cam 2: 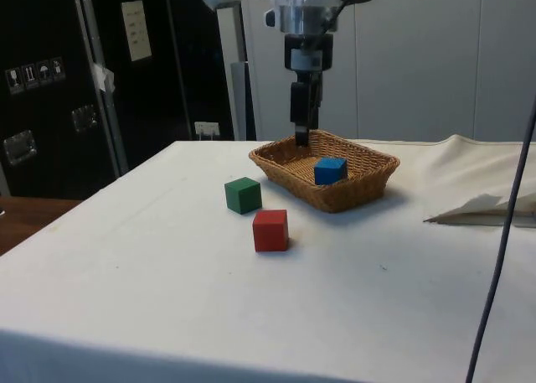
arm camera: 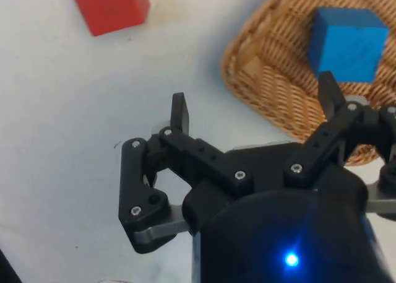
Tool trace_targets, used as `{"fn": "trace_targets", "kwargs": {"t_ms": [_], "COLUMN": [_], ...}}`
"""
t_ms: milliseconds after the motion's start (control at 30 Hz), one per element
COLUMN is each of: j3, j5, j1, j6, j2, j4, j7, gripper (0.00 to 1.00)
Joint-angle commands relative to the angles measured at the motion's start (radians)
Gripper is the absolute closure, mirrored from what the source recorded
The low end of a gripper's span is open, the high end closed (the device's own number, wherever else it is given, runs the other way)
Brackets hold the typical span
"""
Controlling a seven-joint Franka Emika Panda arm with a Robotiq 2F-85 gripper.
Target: Pick up exactly two blocks and place them into the basket.
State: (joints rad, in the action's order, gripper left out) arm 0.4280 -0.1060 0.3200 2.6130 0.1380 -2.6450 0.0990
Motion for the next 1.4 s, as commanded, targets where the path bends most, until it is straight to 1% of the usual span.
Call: {"fn": "trace_targets", "kwargs": {"t_ms": [0,33,67,100,267,300,333,367,400,533,567,600,633,700,833,867,900,1033,1067,1100,1133,1167,1200,1367], "j3": [-0.015,-0.008,-0.024,-0.039,-0.08,-0.075,-0.088,-0.095,-0.111,-0.142,-0.158,-0.157,-0.165,-0.181,-0.212,-0.22,-0.227,-0.255,-0.267,-0.273,-0.278,-0.273,-0.283,-0.295], "j5": [-0.01,0.0,-0.009,-0.006,0.004,0.001,0.006,0.008,0.011,0.019,0.023,0.012,0.025,0.03,0.038,0.027,0.039,0.042,0.046,0.049,0.054,0.033,0.06,0.083], "j1": [0.001,0.0,0.002,0.004,0.01,0.004,0.011,0.012,0.013,0.017,0.017,0.01,0.016,0.018,0.019,0.012,0.018,0.018,0.017,0.017,0.015,0.012,0.014,0.009], "j6": [-0.01,-0.001,-0.01,-0.011,-0.011,-0.004,-0.01,-0.01,-0.009,-0.004,-0.001,-0.002,-0.001,0.001,0.005,0.002,0.007,0.01,0.013,0.015,0.019,0.009,0.023,0.049], "j2": [0.002,0.001,0.002,0.001,-0.007,0.003,-0.009,-0.012,-0.021,-0.047,-0.061,-0.055,-0.068,-0.085,-0.12,-0.123,-0.136,-0.173,-0.197,-0.207,-0.221,-0.204,-0.235,-0.294], "j4": [0.004,0.0,0.005,0.006,0.012,0.004,0.015,0.017,0.023,0.039,0.048,0.044,0.052,0.063,0.087,0.091,0.099,0.126,0.141,0.149,0.156,0.148,0.164,0.191], "j7": [-0.027,-0.008,-0.034,-0.047,-0.081,-0.07,-0.088,-0.094,-0.107,-0.132,-0.144,-0.142,-0.148,-0.16,-0.181,-0.187,-0.194,-0.216,-0.224,-0.227,-0.226,-0.232,-0.225,-0.213], "gripper": [0.0,0.0,0.0,0.0,0.0,0.0,0.0,0.0,0.0,0.0,0.0,0.0,0.0,0.0,0.0,0.0,0.0,0.0,0.0,0.0,0.0,0.0,0.0,0.0]}}
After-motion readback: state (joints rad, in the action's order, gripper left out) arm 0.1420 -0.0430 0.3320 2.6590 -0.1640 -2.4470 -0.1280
